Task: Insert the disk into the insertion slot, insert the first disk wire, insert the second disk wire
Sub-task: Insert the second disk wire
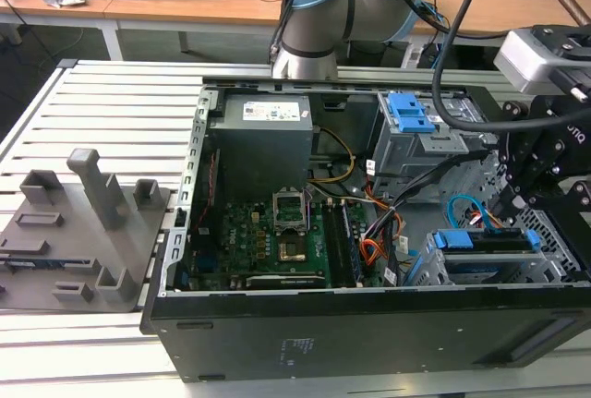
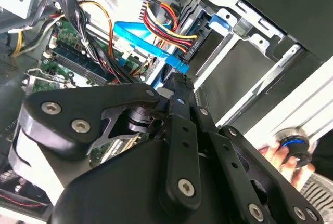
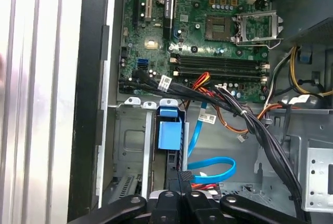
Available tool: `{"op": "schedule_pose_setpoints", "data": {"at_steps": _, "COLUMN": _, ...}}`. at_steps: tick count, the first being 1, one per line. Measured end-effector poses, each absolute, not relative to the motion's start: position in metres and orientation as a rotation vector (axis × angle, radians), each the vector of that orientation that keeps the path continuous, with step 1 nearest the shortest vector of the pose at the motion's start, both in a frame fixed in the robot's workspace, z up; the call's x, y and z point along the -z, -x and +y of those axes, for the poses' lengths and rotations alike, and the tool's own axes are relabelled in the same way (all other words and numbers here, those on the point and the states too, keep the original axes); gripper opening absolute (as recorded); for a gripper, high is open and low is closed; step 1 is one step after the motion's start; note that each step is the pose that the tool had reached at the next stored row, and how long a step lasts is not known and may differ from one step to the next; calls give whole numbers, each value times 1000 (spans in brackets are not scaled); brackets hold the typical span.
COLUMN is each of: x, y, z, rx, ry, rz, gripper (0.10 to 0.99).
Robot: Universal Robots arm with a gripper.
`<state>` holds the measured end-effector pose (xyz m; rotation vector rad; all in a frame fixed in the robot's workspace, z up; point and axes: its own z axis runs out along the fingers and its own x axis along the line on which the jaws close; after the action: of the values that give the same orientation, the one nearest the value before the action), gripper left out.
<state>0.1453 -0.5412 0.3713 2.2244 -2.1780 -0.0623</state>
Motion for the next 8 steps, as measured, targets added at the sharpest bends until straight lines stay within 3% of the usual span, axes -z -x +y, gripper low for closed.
{"op": "schedule_pose_setpoints", "data": {"at_steps": 8, "x": -371, "y": -137, "z": -542, "rx": 65, "ry": -2203, "rz": -2202, "gripper": 106}}
